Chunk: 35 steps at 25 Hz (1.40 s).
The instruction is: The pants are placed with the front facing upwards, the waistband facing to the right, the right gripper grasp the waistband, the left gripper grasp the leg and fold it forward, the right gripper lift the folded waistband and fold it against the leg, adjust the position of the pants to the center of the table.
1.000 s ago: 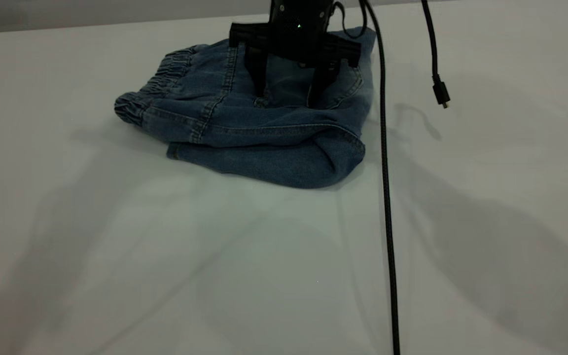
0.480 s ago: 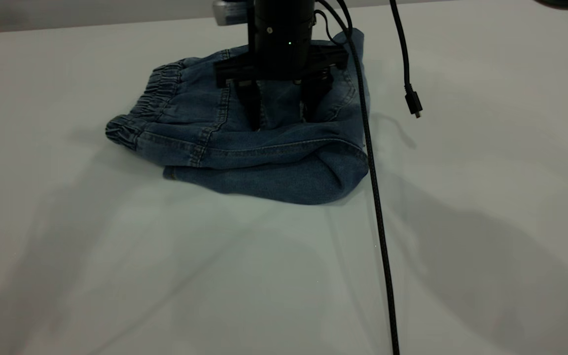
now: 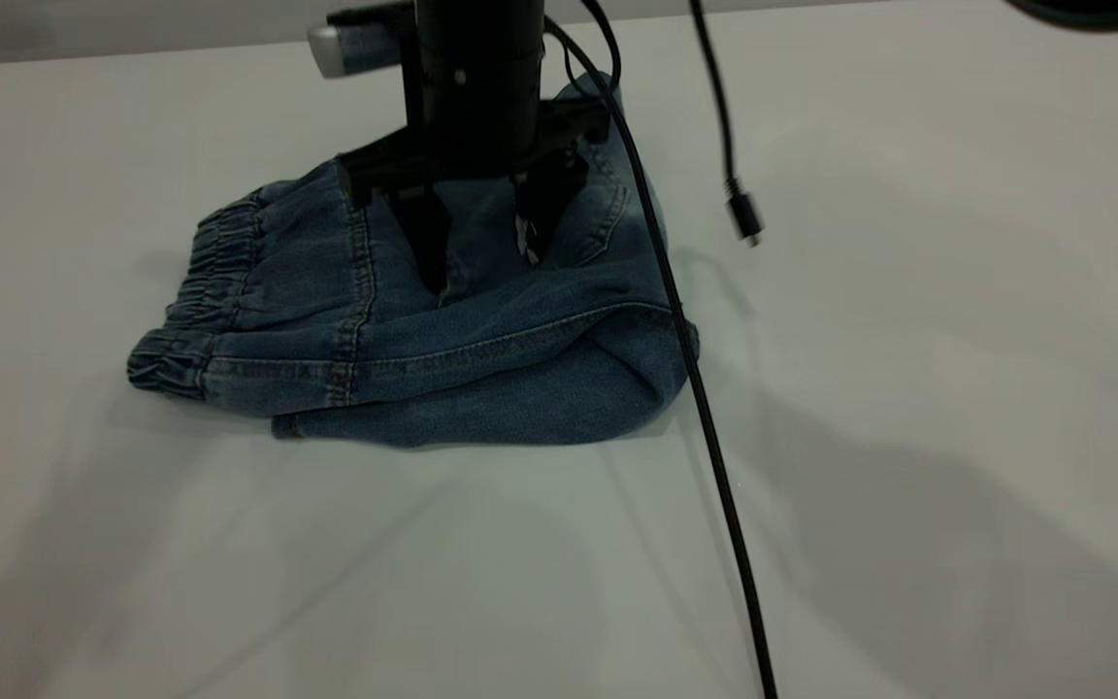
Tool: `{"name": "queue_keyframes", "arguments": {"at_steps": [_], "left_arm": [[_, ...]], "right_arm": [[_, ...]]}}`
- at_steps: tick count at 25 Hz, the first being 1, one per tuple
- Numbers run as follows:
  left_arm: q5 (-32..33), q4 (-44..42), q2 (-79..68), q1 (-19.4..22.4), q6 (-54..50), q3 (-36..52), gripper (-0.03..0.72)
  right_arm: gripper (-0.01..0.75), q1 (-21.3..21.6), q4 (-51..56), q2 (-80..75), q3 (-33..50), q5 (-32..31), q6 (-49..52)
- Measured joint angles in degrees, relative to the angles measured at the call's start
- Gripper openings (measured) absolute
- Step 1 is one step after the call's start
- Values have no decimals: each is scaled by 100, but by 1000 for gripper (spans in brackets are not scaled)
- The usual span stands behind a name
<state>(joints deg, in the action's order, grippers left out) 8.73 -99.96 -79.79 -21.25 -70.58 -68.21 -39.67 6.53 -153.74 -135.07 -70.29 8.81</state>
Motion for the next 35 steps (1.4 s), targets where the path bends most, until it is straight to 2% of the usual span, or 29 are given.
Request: {"name": "queue_keyframes", "arguments": {"at_steps": [11,26,30,35], "left_arm": [[22,0,0,0,82,0,337],[-34,0,756,0,89,43,337],[-88,0,1026,0,89,48,337],[-375,0,1290,0,89,48,337]], "right_arm": [[481,28,-132,460,-5,14,-32],[481,28,-430,3354,85,9,-319],[481,28,-404,4224,626,11,-374],[481,26,-438,5453,1811,11,-465]]}}
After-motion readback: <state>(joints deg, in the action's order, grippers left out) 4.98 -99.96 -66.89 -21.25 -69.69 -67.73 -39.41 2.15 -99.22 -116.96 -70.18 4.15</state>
